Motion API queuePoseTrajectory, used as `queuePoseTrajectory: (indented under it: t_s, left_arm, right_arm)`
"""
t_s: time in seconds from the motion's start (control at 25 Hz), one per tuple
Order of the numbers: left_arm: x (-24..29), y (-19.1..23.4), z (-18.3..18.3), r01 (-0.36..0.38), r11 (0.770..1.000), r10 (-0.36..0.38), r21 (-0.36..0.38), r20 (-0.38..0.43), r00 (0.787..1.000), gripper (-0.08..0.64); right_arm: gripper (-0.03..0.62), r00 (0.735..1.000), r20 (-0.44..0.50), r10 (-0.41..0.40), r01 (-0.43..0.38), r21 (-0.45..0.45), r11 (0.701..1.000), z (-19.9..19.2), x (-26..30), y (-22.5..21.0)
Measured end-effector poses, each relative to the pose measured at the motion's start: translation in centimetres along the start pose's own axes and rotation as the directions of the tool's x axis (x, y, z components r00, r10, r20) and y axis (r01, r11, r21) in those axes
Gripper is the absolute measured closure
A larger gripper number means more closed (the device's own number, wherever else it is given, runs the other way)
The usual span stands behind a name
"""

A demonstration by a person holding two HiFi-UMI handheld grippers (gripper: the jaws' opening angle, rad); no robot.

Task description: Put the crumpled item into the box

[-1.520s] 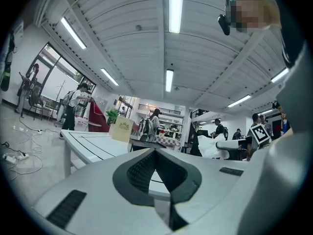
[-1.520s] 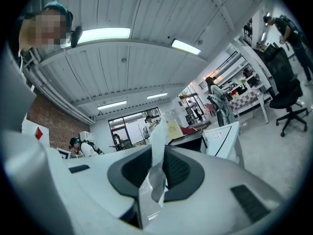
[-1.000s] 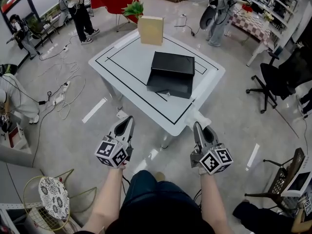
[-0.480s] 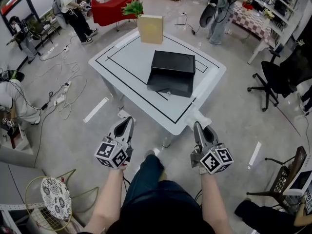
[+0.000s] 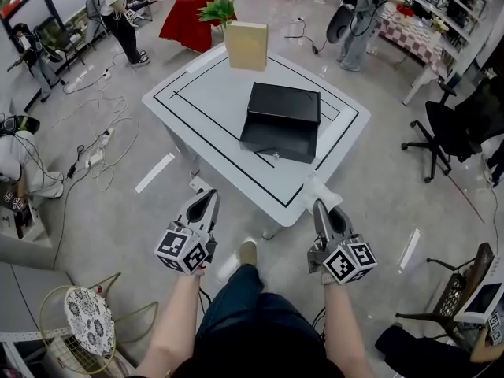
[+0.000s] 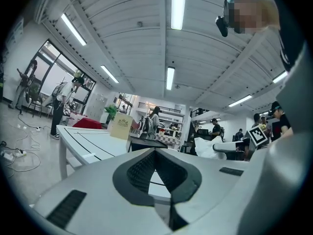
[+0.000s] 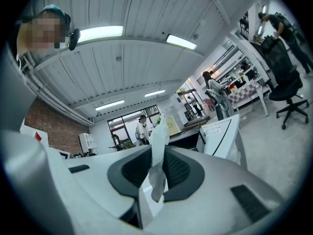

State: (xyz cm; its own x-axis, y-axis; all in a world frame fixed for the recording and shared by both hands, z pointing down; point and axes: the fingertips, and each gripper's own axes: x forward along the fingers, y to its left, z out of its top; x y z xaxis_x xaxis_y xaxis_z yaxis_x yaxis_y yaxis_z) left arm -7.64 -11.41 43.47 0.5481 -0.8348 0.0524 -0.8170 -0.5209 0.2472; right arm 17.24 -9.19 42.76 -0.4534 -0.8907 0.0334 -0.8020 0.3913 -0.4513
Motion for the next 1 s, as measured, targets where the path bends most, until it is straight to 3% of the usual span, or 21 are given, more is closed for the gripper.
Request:
queuePoseTrajectory:
  t_s: [1.0]
  left_arm:
    - [10.8, 5.2, 0.1, 0.063, 0.998, -0.064, -0.031, -0.037, 0.997, 0.560]
  right_arm:
    - [0.534, 0.999, -0.053, 0.011, -0.010, 0.030, 1.000, 0.6, 10.8, -3.9]
